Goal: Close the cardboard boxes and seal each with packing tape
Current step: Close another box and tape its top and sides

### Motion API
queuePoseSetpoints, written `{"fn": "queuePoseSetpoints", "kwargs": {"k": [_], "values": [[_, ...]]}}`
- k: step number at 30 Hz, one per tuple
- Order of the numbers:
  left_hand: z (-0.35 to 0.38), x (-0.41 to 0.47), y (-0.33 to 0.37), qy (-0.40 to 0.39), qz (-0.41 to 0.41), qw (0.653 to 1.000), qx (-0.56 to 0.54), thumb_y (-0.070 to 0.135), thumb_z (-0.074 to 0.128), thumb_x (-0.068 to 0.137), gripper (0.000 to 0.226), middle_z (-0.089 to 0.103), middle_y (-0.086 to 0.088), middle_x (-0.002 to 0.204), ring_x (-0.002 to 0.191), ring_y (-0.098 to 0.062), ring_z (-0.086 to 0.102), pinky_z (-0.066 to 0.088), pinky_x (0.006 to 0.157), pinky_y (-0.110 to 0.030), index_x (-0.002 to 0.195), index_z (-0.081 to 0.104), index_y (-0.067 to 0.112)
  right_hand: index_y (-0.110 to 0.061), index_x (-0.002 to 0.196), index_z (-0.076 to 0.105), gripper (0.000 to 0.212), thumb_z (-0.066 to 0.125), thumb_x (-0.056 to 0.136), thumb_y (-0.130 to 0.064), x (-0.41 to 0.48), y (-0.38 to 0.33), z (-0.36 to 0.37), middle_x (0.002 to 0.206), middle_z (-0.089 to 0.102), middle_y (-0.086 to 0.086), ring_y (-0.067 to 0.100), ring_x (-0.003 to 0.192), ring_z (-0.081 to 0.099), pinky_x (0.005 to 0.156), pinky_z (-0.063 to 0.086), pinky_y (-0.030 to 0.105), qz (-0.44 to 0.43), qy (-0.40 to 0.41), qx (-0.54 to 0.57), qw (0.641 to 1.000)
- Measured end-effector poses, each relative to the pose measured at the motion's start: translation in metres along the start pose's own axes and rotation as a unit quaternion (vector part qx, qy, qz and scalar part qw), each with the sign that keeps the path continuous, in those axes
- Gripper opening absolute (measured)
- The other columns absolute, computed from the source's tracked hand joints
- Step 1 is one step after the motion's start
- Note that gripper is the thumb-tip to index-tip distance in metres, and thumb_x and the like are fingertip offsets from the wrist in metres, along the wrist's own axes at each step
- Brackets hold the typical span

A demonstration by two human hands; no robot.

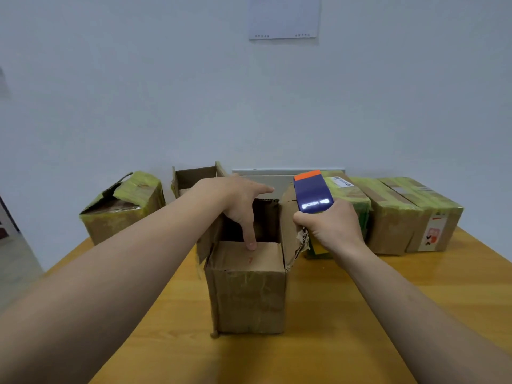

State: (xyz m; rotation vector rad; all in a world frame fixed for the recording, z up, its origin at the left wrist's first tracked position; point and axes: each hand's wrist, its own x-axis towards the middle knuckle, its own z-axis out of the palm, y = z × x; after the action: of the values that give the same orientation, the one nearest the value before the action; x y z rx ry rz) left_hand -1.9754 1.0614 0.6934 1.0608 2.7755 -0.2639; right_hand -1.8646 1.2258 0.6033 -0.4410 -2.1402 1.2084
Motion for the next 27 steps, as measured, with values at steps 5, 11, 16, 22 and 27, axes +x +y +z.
{"fn": "queuePoseSetpoints", "kwargs": {"k": [5, 11, 16, 22, 27], "values": [[0.012, -0.001, -0.002, 0.022, 0.032, 0.998, -0.044, 0.052, 0.098, 0.059, 0.121, 0.053, 0.006, 0.149, 0.138, -0.029, 0.045, 0.045, 0.112, -0.048, 0.159, 0.031, 0.04, -0.004, 0.08, 0.065, 0.05, 0.088, 0.065, -0.046, 0.001, -0.004, 0.007, 0.072, 0.066, 0.005, 0.023, 0.067, 0.064, 0.06, 0.055, 0.043, 0.005, 0.008, 0.022, 1.0], [0.031, 0.002, -0.004, 0.087, 0.062, 0.971, -0.216, 0.029, 0.089, 0.076, 0.086, 0.058, 0.0, 0.139, 0.124, -0.023, 0.056, 0.052, 0.101, -0.04, 0.148, 0.042, 0.028, -0.01, 0.067, 0.056, 0.068, 0.083, 0.058, -0.072, -0.008, -0.023, 0.019, 0.066, 0.065, 0.007, 0.02, 0.057, 0.058, 0.056, 0.047, 0.038, -0.002, 0.004, 0.041, 0.999], [0.056, 0.002, -0.02, 0.155, 0.062, 0.887, -0.431, 0.026, 0.065, 0.099, 0.048, 0.058, -0.001, 0.137, 0.121, -0.017, 0.059, 0.051, 0.106, -0.042, 0.143, 0.047, 0.031, -0.005, 0.071, 0.07, 0.074, 0.078, 0.057, -0.078, -0.01, -0.03, 0.023, 0.067, 0.073, 0.0, 0.025, 0.067, 0.072, 0.067, 0.059, 0.05, 0.013, -0.023, 0.015, 1.0], [0.096, -0.004, -0.024, 0.19, 0.089, 0.924, -0.319, 0.049, 0.063, 0.099, 0.037, 0.048, 0.006, 0.155, 0.141, -0.015, 0.044, 0.037, 0.116, -0.04, 0.133, 0.067, 0.036, -0.005, 0.073, 0.074, 0.066, 0.077, 0.071, -0.07, -0.015, -0.027, 0.029, 0.072, 0.075, -0.001, 0.017, 0.071, 0.072, 0.068, 0.057, 0.037, 0.048, -0.072, 0.006, 0.996], [0.101, -0.012, -0.015, 0.165, 0.049, 0.912, -0.373, 0.048, 0.067, 0.097, 0.042, 0.035, 0.006, 0.166, 0.153, -0.016, 0.028, 0.023, 0.122, -0.039, 0.138, 0.065, 0.039, -0.007, 0.084, 0.074, 0.05, 0.073, 0.087, -0.057, -0.019, -0.033, 0.024, 0.069, 0.076, 0.005, 0.022, 0.068, 0.076, 0.072, 0.06, 0.036, 0.097, -0.055, 0.102, 0.988]]}}
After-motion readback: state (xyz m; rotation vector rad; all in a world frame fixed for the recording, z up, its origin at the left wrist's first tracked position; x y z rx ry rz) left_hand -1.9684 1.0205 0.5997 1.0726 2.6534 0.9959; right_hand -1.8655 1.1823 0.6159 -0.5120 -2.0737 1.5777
